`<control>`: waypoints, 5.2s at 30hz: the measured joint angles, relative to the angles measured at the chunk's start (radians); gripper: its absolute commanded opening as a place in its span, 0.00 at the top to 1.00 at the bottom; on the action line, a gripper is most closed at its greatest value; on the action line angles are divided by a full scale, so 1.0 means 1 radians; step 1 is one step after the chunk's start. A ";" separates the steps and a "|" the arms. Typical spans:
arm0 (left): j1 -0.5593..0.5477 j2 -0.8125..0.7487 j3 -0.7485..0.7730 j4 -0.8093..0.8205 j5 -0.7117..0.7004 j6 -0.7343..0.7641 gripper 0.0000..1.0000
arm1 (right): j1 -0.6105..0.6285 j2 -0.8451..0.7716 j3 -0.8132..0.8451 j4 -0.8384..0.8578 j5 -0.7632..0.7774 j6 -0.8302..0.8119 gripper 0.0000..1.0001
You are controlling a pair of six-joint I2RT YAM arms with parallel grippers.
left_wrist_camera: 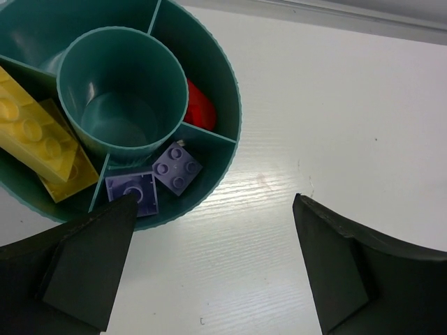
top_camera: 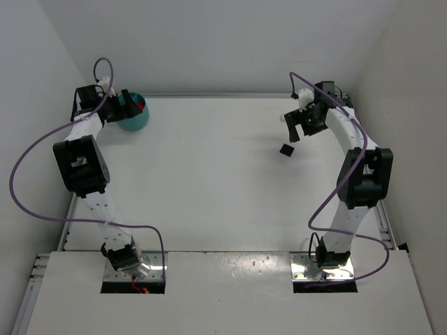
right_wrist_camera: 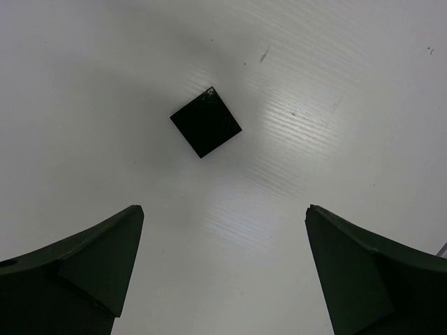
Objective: Sort the legos into containers by color
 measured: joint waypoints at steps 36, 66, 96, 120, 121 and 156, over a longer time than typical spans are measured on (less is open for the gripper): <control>-0.016 0.056 0.060 0.015 -0.039 0.018 0.00 | 0.011 0.000 0.000 0.000 0.010 0.000 0.01; -0.001 -0.009 0.136 0.118 -0.136 -0.010 0.00 | 0.011 0.014 0.000 0.001 0.009 0.000 0.01; 0.034 0.137 0.119 0.108 0.013 -0.120 0.00 | 0.026 0.027 0.000 0.000 0.016 -0.009 0.01; 0.024 0.030 0.032 0.100 0.158 -0.122 0.00 | 0.036 0.027 -0.016 0.000 0.016 -0.012 0.01; 0.022 0.021 0.032 0.100 0.157 -0.117 0.00 | 0.037 0.027 -0.016 0.000 0.016 -0.012 0.01; -0.360 -0.336 -0.063 -0.027 -0.141 0.223 0.00 | -0.084 0.069 0.005 -0.005 0.061 0.017 0.08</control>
